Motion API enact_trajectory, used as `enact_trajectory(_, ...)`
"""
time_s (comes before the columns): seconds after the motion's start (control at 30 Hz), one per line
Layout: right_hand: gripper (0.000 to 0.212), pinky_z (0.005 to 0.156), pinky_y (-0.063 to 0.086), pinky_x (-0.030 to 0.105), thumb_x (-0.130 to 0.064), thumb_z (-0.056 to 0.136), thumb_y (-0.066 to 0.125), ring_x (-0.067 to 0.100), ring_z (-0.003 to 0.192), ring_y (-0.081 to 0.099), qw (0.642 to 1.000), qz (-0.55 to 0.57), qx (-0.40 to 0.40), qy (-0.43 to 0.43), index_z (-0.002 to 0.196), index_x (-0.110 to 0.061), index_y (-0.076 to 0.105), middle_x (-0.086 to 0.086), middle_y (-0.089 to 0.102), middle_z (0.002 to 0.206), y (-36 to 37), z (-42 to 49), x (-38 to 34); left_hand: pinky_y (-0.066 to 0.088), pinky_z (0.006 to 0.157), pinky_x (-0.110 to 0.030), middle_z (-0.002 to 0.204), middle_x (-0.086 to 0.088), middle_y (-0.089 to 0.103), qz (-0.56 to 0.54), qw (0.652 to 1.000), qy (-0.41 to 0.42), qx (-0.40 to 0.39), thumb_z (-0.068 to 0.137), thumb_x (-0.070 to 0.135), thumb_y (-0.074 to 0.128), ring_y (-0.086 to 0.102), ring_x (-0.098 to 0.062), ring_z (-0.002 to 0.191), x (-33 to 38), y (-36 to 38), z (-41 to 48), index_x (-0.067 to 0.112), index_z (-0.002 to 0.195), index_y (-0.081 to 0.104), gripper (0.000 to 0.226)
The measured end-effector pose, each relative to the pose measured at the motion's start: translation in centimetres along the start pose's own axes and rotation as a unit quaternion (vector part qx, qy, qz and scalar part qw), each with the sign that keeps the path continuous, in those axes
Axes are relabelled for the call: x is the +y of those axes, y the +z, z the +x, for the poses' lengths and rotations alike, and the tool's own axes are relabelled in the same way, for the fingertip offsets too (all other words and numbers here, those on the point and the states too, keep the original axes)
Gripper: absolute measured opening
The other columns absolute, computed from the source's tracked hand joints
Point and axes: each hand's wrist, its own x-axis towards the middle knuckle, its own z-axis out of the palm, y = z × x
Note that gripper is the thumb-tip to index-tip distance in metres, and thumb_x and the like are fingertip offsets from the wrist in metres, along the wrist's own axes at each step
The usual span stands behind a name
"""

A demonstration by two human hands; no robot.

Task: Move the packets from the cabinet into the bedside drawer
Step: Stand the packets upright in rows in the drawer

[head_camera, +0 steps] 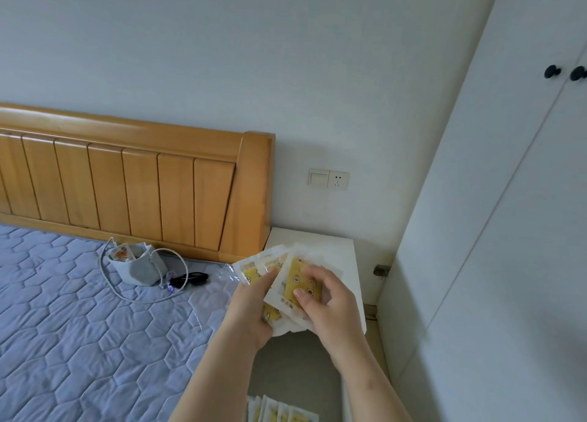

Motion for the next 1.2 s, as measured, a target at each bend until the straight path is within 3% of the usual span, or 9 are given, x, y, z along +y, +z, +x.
enact_trajectory(0.17, 0.081, 0.092, 0.053, 0.044, -0.007, 0.076, 0.075, 0.018, 0.13, 0.04, 0.996, 0.05, 0.015, 0.069, 0.119, -0.06, 0.03, -0.014, 0.025, 0.146, -0.8, 2.1, 1.3, 0.057, 0.056, -0.042, 0.083, -0.013, 0.074, 0.036, 0.998, 0.051, 0.026, 0.088, 0.008, 0.061, 0.072, -0.03, 0.071, 0.2, 0.7, 1.2, 0.014, 0.101, 0.063, 0.013)
enact_trajectory(0.23, 0.098, 0.091, 0.052, 0.048, -0.01, 0.072, 0.079, 0.023, 0.125, 0.048, 0.99, 0.087, 0.007, 0.115, 0.128, -0.061, 0.018, -0.003, 0.033, 0.146, -1.8, 2.6, 2.0, 0.056, 0.054, -0.042, 0.082, -0.012, 0.074, 0.056, 0.996, 0.059, 0.028, 0.086, 0.006, 0.064, 0.072, -0.03, 0.069, 0.1, 1.3, 1.5, 0.012, 0.1, 0.064, 0.015)
enact_trajectory(0.3, 0.104, 0.089, 0.053, 0.049, -0.005, 0.073, 0.077, 0.025, 0.114, 0.057, 0.978, 0.139, -0.011, 0.154, 0.142, -0.047, 0.012, 0.004, 0.047, 0.133, -2.6, 2.9, 2.4, 0.057, 0.061, -0.046, 0.089, -0.015, 0.074, 0.071, 0.995, 0.058, 0.033, 0.083, 0.005, 0.066, 0.071, -0.033, 0.077, 0.0, 1.8, 1.9, 0.009, 0.103, 0.064, 0.02)
enact_trajectory(0.43, 0.086, 0.083, 0.055, 0.053, -0.001, 0.077, 0.071, 0.029, 0.099, 0.067, 0.958, 0.219, -0.036, 0.182, 0.144, -0.032, 0.026, 0.011, 0.063, 0.116, -3.8, 3.6, 2.5, 0.057, 0.066, -0.049, 0.094, -0.018, 0.072, 0.101, 0.992, 0.054, 0.053, 0.08, 0.005, 0.07, 0.07, -0.036, 0.082, 0.1, 2.6, 2.6, 0.006, 0.104, 0.064, 0.025)
enact_trajectory(0.6, 0.068, 0.076, 0.056, 0.054, 0.004, 0.08, 0.067, 0.03, 0.091, 0.07, 0.949, 0.231, 0.051, 0.206, 0.137, -0.024, 0.041, 0.012, 0.068, 0.108, -6.3, 4.7, 3.8, 0.057, 0.062, -0.048, 0.091, -0.016, 0.073, 0.14, 0.988, 0.034, 0.062, 0.08, 0.005, 0.07, 0.07, -0.034, 0.078, -1.0, 3.7, 3.8, 0.006, 0.1, 0.064, 0.021)
enact_trajectory(0.73, 0.051, 0.076, 0.057, 0.05, 0.005, 0.081, 0.066, 0.03, 0.089, 0.07, 0.941, 0.234, 0.057, 0.237, 0.125, -0.013, 0.05, 0.013, 0.069, 0.104, -7.9, 5.2, 4.7, 0.054, 0.071, -0.049, 0.097, -0.016, 0.072, 0.099, 0.993, -0.028, 0.052, 0.094, 0.018, 0.051, 0.067, -0.035, 0.085, -1.7, 4.5, 5.1, 0.011, 0.107, 0.063, 0.019)
enact_trajectory(0.87, 0.036, 0.078, 0.055, 0.053, 0.005, 0.083, 0.064, 0.034, 0.091, 0.068, 0.918, 0.258, 0.066, 0.293, 0.116, -0.006, 0.055, 0.016, 0.069, 0.105, -9.5, 5.3, 6.9, 0.053, 0.072, -0.047, 0.099, -0.016, 0.071, 0.07, 0.996, -0.04, 0.047, 0.098, 0.016, 0.037, 0.067, -0.033, 0.087, -3.4, 4.8, 6.9, 0.01, 0.103, 0.064, 0.028)
enact_trajectory(1.1, 0.027, 0.08, 0.055, 0.052, 0.006, 0.083, 0.063, 0.033, 0.09, 0.068, 0.903, 0.232, 0.061, 0.356, 0.104, -0.01, 0.057, 0.015, 0.069, 0.102, -10.4, 5.0, 12.3, 0.055, 0.075, -0.052, 0.092, -0.017, 0.073, 0.137, 0.984, -0.059, 0.098, 0.099, 0.01, 0.043, 0.07, -0.033, 0.082, -8.2, 2.1, 10.3, 0.003, 0.105, 0.063, 0.022)
enact_trajectory(1.2, 0.028, 0.079, 0.055, 0.052, 0.005, 0.083, 0.063, 0.033, 0.091, 0.068, 0.893, 0.222, 0.063, 0.387, 0.105, -0.012, 0.057, 0.014, 0.069, 0.103, -9.4, 5.8, 14.8, 0.057, 0.067, -0.05, 0.088, -0.014, 0.074, 0.158, 0.976, -0.078, 0.129, 0.096, 0.009, 0.051, 0.071, -0.031, 0.077, -9.1, 0.5, 12.1, 0.007, 0.102, 0.063, 0.014)
